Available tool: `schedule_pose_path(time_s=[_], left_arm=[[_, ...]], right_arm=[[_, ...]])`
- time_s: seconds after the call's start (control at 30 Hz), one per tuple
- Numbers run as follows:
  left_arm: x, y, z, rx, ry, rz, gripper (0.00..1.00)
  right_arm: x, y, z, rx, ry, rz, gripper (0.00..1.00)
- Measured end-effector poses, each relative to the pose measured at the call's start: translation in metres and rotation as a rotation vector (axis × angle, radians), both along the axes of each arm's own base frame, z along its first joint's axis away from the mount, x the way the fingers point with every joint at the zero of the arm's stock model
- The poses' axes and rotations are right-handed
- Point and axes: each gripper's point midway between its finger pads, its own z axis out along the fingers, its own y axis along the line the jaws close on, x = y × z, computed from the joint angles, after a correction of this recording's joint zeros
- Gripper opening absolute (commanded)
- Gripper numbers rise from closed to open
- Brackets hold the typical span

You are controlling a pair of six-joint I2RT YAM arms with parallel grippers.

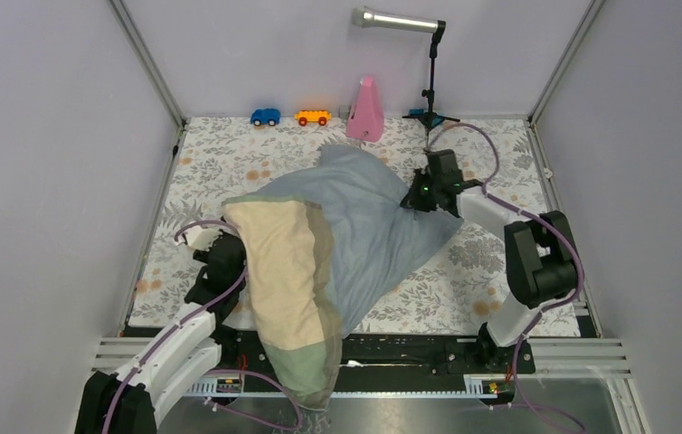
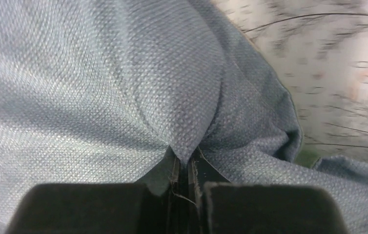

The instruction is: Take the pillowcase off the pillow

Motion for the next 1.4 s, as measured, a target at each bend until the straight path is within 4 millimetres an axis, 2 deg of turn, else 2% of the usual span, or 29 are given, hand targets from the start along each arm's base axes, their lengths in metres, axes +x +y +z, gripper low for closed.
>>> schedule_pose_path(time_s=[0.1, 0.17, 0.27, 0.3, 0.37, 0.47, 0.5, 0.6, 0.63, 0.7, 0.77, 0.83, 0.87, 0.9, 0.93, 0.97, 1.03, 1.13, 1.2, 1.3, 1.4], left_arm=[[0.007, -0.020, 0.005, 0.015, -0.016, -0.122, 0.99], [0.012, -0.035, 0.007, 0.023, -0.024, -0.210, 0.99], [0.017, -0.050, 0.000, 0.032, 0.005, -0.290, 0.99], [0.019, -0.053, -0.002, 0.034, 0.022, -0.308, 0.99], [0.022, -0.059, -0.004, 0.036, 0.041, -0.335, 0.99], [0.025, -0.074, -0.001, 0.030, 0.028, -0.411, 0.99], [0.026, -0.081, 0.001, 0.027, 0.017, -0.454, 0.99], [0.026, -0.115, 0.006, 0.004, -0.023, -0.635, 0.99], [0.025, -0.128, 0.004, -0.001, -0.023, -0.705, 0.99], [0.024, -0.145, -0.003, -0.005, 0.005, -0.791, 0.98], [0.026, -0.168, -0.009, -0.007, 0.041, -0.888, 0.88], [0.030, -0.188, -0.011, -0.009, 0.062, -0.968, 0.69], [0.031, -0.194, -0.013, -0.013, 0.069, -0.991, 0.57], [0.032, -0.196, -0.014, -0.017, 0.073, -1.000, 0.40], [0.033, -0.197, -0.017, -0.014, 0.082, -1.001, 0.14], [0.034, -0.195, -0.020, -0.013, 0.094, -0.994, 0.06], [0.035, -0.188, -0.025, -0.017, 0.121, -0.969, 0.03], [0.040, -0.170, -0.027, -0.027, 0.160, -0.882, 0.12], [0.046, -0.147, -0.024, -0.039, 0.175, -0.768, 0.20], [0.050, -0.103, -0.020, -0.051, 0.160, -0.570, 0.41], [0.046, -0.079, -0.027, -0.054, 0.163, -0.473, 0.55]], right_arm=[[0.003, -0.037, 0.005, 0.051, -0.018, -0.129, 0.00], [-0.005, -0.080, 0.010, 0.041, -0.035, -0.272, 0.00], [-0.019, -0.142, 0.027, -0.019, -0.101, -0.521, 0.00], [-0.025, -0.162, 0.035, -0.044, -0.133, -0.606, 0.03], [-0.037, -0.189, 0.050, -0.081, -0.202, -0.722, 0.12], [-0.043, -0.194, 0.066, -0.079, -0.262, -0.733, 0.29], [-0.041, -0.191, 0.068, -0.068, -0.269, -0.713, 0.39], [-0.032, -0.172, 0.072, -0.006, -0.288, -0.610, 0.82], [-0.029, -0.164, 0.075, 0.014, -0.300, -0.556, 0.90], [-0.028, -0.156, 0.078, 0.038, -0.309, -0.516, 0.92], [-0.028, -0.153, 0.081, 0.044, -0.320, -0.493, 0.91], [-0.028, -0.153, 0.084, 0.040, -0.329, -0.488, 0.89], [-0.029, -0.153, 0.084, 0.040, -0.331, -0.488, 0.89], [-0.029, -0.154, 0.085, 0.037, -0.332, -0.489, 0.88], [-0.029, -0.154, 0.084, 0.033, -0.329, -0.490, 0.88], [-0.030, -0.155, 0.082, 0.029, -0.323, -0.492, 0.89], [-0.032, -0.157, 0.079, 0.015, -0.309, -0.500, 0.96], [-0.036, -0.168, 0.075, -0.026, -0.294, -0.555, 0.99], [-0.042, -0.178, 0.077, -0.060, -0.292, -0.603, 0.98], [-0.049, -0.184, 0.098, -0.059, -0.352, -0.630, 0.99], [-0.051, -0.176, 0.122, -0.017, -0.415, -0.592, 0.98]])
